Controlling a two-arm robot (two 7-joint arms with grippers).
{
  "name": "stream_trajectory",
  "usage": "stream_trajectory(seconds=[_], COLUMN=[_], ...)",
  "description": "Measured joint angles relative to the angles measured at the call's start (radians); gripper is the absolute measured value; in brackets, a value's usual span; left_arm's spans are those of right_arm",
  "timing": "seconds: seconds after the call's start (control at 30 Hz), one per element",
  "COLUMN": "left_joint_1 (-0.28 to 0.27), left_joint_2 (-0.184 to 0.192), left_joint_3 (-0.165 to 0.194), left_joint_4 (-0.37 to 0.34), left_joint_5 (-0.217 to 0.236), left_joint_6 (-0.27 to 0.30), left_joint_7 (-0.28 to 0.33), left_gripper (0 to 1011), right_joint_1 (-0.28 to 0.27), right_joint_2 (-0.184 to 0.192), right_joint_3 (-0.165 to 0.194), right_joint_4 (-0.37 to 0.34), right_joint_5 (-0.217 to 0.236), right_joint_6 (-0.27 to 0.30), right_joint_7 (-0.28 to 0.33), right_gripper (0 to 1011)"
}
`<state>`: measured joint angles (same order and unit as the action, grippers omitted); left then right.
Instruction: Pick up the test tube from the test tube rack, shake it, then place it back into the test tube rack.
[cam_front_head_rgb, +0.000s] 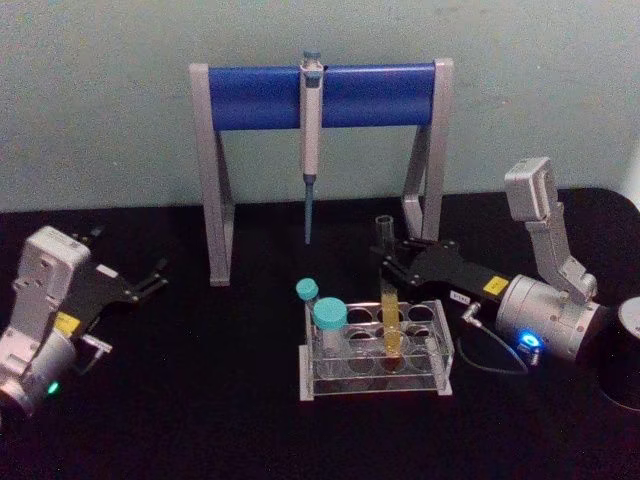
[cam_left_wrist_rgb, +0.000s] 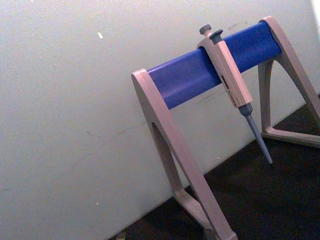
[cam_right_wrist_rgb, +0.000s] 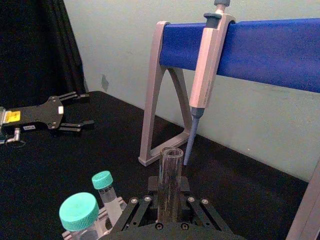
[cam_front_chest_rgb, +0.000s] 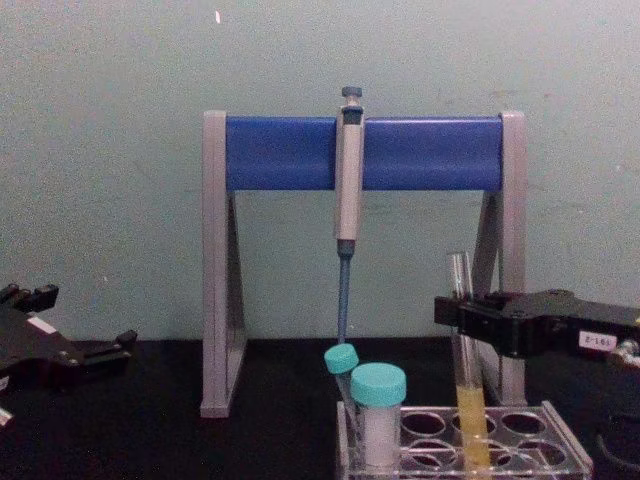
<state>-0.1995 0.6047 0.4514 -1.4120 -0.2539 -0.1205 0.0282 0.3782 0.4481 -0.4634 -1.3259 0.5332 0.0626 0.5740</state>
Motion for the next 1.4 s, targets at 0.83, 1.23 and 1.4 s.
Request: stream_trajectory(seconds=[0.83, 1.23, 1.4], left_joint_1=[0.0, 0.0, 0.0], left_joint_2=[0.0, 0.0, 0.0], left_joint_3=[0.0, 0.0, 0.0], left_joint_4=[0.0, 0.0, 0.0], left_joint_5=[0.0, 0.0, 0.0], left_joint_6=[0.0, 0.0, 0.0], left_joint_7=[0.0, 0.0, 0.0], left_gripper=[1001, 1001, 1001], right_joint_1=[-0.048, -0.081, -0.081], right_joint_2=[0.039, 0.033, 0.022], right_joint_3=[0.039, 0.083, 0.089], right_joint_4=[-0.101, -0.14, -0.126], right_joint_5=[0.069, 0.065, 0.048], right_joint_6=[-0.133, -0.245, -0.263], right_joint_7=[0.06, 0.04, 0.032], right_gripper=[232, 232, 232])
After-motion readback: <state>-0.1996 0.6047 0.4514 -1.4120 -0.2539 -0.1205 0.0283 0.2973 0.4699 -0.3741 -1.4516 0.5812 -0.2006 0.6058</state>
